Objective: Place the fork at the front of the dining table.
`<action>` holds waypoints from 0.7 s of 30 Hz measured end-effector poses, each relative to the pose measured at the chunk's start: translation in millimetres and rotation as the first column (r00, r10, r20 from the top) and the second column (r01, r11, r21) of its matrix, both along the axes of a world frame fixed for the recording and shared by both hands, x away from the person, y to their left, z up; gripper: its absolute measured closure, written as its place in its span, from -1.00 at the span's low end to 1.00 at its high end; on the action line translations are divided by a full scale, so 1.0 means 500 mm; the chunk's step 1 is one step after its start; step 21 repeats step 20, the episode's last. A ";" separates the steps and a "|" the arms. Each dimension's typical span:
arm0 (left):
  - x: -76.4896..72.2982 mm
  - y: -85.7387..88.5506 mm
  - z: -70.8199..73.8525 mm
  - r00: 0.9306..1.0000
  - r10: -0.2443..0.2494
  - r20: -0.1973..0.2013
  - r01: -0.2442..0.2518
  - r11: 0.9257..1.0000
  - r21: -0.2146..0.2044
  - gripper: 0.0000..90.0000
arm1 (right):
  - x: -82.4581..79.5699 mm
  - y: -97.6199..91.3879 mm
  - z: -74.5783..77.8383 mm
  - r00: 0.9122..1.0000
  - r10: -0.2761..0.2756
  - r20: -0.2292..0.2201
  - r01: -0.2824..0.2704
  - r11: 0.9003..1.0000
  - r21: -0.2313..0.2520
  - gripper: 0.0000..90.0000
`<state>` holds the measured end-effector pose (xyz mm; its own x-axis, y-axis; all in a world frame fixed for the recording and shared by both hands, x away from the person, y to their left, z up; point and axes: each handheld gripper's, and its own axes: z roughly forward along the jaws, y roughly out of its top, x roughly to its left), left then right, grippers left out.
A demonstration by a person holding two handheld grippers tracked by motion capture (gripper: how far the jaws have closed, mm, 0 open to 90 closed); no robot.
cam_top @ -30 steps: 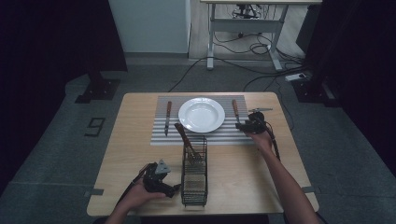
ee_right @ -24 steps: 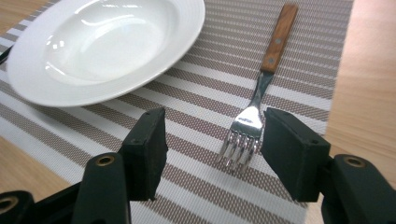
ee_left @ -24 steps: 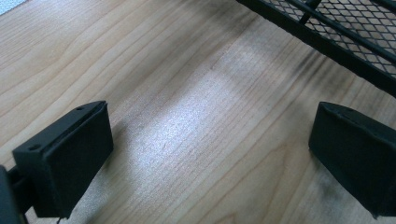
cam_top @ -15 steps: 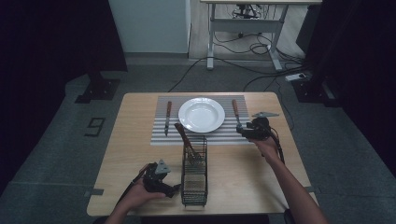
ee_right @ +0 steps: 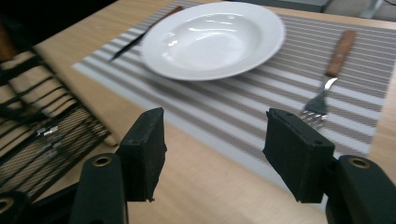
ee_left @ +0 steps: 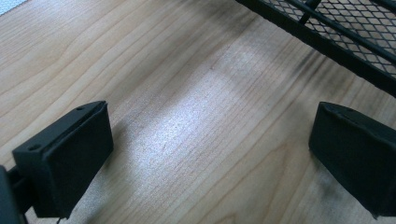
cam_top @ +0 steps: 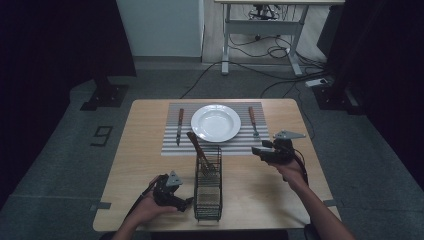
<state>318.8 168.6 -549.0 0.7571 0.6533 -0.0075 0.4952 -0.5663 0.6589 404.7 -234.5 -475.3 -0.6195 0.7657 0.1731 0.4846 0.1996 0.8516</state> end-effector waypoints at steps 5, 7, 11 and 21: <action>0.000 0.000 0.000 1.000 0.000 0.000 0.000 1.000 0.000 -1.00 | -0.056 0.006 0.000 0.998 0.060 0.005 -0.060 0.998 0.013 -0.15; 0.000 0.000 0.000 1.000 0.000 0.000 0.000 1.000 0.000 -1.00 | -0.074 0.008 -0.002 0.997 0.081 0.007 -0.081 0.997 0.014 -0.15; 0.000 0.000 0.000 1.000 0.000 0.000 0.000 1.000 0.000 -1.00 | -0.100 0.016 -0.017 0.994 0.111 -0.016 -0.111 0.994 -0.002 -0.15; 0.000 0.000 0.000 1.000 -0.001 0.000 0.001 1.000 0.000 -1.00 | -0.097 0.020 -0.028 0.994 0.102 -0.026 -0.102 0.995 -0.020 -0.15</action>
